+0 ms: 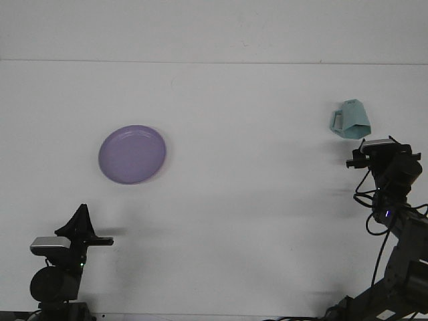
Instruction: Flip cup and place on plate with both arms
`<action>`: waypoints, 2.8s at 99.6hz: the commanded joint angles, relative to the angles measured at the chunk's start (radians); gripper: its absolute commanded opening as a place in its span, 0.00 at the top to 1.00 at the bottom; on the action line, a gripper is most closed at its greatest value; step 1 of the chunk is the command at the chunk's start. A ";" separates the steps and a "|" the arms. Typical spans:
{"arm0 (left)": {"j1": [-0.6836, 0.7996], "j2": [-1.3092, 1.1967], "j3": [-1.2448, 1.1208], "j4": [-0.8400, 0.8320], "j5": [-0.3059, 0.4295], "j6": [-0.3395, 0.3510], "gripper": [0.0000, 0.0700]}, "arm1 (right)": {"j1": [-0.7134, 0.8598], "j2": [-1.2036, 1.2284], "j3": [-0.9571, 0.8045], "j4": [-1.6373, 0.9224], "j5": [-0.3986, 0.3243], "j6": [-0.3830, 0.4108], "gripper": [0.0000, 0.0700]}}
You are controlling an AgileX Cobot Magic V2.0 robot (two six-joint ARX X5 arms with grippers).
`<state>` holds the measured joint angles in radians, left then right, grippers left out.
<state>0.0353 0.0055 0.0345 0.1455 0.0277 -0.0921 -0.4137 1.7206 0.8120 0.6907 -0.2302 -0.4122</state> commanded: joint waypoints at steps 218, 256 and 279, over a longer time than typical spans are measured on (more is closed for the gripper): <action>0.003 -0.001 -0.019 0.032 -0.002 -0.008 0.98 | 0.311 -0.428 0.670 -1.537 -0.056 0.441 0.99; 0.003 -0.001 -0.018 0.036 -0.002 -0.029 0.98 | 0.734 -0.335 0.693 -1.911 0.058 0.417 0.99; 0.003 -0.001 -0.018 0.036 -0.002 -0.030 0.98 | 0.884 -0.167 0.693 -1.924 0.100 0.431 0.99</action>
<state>0.0353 0.0055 0.0345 0.1703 0.0277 -0.1188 0.4496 1.5063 1.4853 -1.2373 -0.1345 0.0082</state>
